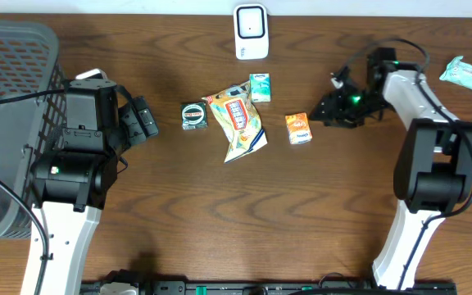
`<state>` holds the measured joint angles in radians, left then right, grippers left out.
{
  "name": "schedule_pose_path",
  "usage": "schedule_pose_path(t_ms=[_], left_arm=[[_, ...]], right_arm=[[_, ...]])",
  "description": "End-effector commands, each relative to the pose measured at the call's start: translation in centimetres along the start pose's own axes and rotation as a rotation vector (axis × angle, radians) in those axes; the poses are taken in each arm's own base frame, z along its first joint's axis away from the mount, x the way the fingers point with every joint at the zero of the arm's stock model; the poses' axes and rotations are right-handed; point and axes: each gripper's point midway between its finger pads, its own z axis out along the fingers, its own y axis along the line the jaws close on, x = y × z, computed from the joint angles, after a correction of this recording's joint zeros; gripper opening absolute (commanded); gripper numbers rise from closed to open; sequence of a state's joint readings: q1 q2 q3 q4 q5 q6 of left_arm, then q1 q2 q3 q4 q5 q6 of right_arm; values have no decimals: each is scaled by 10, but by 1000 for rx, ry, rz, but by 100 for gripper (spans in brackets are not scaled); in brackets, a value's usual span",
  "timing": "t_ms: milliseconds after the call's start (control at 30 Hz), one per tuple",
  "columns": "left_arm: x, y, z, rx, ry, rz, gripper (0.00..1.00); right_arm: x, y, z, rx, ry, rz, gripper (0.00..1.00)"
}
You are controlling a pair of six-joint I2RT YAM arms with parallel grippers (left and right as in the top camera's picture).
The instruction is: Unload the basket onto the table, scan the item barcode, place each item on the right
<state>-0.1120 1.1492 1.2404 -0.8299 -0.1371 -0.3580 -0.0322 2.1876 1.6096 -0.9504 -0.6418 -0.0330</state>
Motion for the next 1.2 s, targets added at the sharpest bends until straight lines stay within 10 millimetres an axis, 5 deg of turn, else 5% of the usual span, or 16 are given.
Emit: schedule_pose_path(t_ms=[0,233,400,500,667,1067,1167], left_arm=[[-2,2,-2,-6,-9,9,98],[-2,2,-2,-6,-9,9,98],[-2,2,-2,-6,-9,9,98],[-2,2,-2,-6,-9,9,98],[-2,2,-2,-6,-9,9,98],[-2,2,-2,-6,-9,9,98],[-2,2,-2,-6,-9,9,98]], right_arm=[[0,3,8,61,-13,6,56],[9,13,35,58,0,-54,56],[18,6,42,105,24,-45,2],[15,12,39,71,13,-2,1],[7,50,22,-125,-24,-26,1],[-10,171,-69,-831,-182,-393,1],[-10,183,-84,-916,-185,-449,1]])
